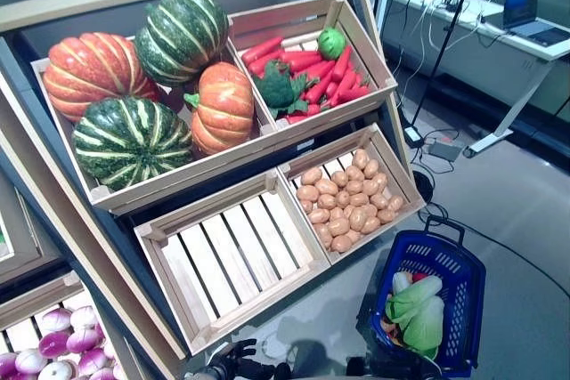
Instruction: Put vegetables into the basket
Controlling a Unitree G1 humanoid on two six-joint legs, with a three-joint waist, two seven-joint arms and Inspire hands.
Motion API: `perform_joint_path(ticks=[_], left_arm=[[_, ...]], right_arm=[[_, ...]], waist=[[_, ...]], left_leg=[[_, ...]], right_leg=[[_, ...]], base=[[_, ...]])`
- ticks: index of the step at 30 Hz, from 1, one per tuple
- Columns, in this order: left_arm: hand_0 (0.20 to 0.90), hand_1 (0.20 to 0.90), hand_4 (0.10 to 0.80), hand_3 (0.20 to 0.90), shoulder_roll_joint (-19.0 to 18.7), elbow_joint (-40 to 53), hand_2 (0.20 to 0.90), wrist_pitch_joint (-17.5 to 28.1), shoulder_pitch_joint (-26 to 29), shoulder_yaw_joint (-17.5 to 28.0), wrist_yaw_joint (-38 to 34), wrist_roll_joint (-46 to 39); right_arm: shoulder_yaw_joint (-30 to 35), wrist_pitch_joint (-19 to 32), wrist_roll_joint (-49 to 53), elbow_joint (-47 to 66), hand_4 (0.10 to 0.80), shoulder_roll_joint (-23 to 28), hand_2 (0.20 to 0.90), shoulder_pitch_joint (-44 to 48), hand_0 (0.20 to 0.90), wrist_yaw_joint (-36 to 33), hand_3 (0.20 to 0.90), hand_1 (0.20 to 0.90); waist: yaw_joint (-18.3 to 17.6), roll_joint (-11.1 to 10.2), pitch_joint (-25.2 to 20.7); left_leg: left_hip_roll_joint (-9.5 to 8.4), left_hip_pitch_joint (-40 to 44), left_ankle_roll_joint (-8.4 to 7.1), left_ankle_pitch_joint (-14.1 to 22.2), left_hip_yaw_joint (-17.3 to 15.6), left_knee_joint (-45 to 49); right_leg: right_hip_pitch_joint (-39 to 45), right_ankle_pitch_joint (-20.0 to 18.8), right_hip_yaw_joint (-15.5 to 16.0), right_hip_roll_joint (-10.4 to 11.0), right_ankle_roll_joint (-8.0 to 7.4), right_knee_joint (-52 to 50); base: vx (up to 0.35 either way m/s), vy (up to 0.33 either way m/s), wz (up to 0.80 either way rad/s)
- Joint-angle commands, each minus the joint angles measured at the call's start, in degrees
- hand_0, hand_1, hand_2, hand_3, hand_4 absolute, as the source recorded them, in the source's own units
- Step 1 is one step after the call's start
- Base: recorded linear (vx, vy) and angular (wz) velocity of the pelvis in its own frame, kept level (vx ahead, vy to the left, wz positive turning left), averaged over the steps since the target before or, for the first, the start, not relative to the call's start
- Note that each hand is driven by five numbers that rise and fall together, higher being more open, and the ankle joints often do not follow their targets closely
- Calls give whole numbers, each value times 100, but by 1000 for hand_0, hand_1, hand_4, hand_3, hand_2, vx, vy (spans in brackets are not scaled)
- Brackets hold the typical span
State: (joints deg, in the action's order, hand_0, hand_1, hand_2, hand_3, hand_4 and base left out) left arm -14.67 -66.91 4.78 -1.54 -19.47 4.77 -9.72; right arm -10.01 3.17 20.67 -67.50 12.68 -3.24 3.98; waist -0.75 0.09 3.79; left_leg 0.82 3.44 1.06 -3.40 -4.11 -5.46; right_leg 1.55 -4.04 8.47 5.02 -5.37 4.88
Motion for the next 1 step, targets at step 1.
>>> perform_joint_path(ticks=[1], left_arm=[[900,900,800,900,14,-261,900,193,261,143,-279,293]], right_arm=[[-208,224,110,78,800,31,900,202,900,265,900,900]], waist=[[-11,-52,259]], left_leg=[[111,-65,-293,413,-32,379]], right_leg=[[205,158,55,149,-64,-205]], base=[[0,0,0]])
